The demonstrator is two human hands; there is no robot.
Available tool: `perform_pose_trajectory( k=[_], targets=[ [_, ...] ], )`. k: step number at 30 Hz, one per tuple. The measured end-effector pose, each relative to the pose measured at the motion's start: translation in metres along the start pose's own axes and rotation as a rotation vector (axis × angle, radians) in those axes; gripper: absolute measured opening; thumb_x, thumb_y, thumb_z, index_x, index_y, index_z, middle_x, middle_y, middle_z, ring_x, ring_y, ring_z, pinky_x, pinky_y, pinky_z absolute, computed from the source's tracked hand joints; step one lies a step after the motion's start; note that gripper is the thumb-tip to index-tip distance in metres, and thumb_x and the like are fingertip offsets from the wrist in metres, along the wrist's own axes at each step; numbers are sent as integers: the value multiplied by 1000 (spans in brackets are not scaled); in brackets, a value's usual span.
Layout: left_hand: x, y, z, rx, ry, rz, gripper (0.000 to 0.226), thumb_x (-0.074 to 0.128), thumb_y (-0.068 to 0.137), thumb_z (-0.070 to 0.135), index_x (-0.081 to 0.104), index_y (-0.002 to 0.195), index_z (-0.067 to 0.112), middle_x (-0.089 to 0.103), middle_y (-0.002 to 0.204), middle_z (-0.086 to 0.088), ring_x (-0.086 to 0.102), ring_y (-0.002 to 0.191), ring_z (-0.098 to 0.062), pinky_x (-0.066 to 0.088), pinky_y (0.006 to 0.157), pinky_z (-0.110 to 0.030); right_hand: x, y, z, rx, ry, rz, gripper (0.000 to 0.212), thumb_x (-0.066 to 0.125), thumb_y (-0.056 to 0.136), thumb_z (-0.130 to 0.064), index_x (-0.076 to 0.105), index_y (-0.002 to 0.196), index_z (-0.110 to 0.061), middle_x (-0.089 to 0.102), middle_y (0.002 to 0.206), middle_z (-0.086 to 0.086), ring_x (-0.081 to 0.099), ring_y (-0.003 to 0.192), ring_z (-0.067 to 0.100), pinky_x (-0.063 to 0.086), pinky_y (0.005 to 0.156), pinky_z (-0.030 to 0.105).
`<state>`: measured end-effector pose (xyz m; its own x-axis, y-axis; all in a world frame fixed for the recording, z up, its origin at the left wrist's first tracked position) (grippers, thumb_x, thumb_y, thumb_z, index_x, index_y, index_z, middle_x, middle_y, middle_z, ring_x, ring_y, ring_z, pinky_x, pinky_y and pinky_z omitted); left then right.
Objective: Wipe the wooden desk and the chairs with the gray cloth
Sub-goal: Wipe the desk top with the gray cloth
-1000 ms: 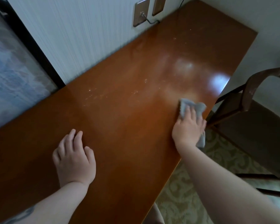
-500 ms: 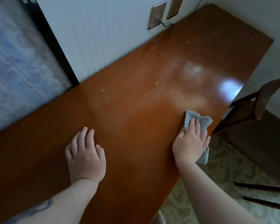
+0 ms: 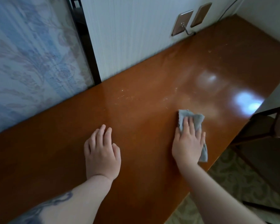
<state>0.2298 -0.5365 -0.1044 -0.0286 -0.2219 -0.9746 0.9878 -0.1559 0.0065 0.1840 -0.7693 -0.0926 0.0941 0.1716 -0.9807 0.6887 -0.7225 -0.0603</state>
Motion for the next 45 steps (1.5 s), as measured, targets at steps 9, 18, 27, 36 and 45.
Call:
perform_pose_trajectory(
  k=[9,18,27,36,45],
  targets=[
    [0,-1,0,8,-1,26,51,37,88,29,52,134,14,48,142,-8,39,132,-27,34,104,-49,12,-24,-79,-707,24,-211,54,30,103,-41,14,154,-33,9,160,-14,-7,148,12,-13,118,35],
    [-1,-1,-4,-159,-141,73,45,49,91,22,47,135,15,40,147,-8,33,136,-27,18,113,-54,-3,-60,19,105,104,107,49,38,99,-27,35,148,-28,34,154,-8,22,143,24,15,116,44],
    [-12,24,-16,-443,-460,310,37,49,91,9,56,128,13,48,142,-8,37,134,-27,28,110,-50,21,-62,-112,-1012,76,-301,55,42,98,-27,28,150,-35,20,158,-13,5,148,16,-3,120,41],
    [4,52,-28,-398,-294,329,43,38,90,16,59,126,7,55,136,-11,43,130,-31,30,109,-51,27,-71,-118,-990,166,-233,56,51,90,-23,43,144,-30,41,149,-11,18,144,18,2,120,39],
    [5,52,-25,-393,-259,332,42,39,92,21,56,127,8,53,137,-12,41,130,-31,30,110,-52,35,-21,-136,-434,196,-33,59,49,94,-17,31,151,-24,27,157,-6,7,148,20,-3,119,36]
  ],
)
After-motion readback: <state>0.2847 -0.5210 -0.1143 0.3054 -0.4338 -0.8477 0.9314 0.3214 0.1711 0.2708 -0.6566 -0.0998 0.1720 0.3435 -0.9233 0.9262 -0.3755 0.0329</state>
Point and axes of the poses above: each hand's wrist, its own y-axis towards the middle knuckle, its own x-axis out of the palm, z = x × y, the point moved 1 cm from there along y, towards the middle knuckle
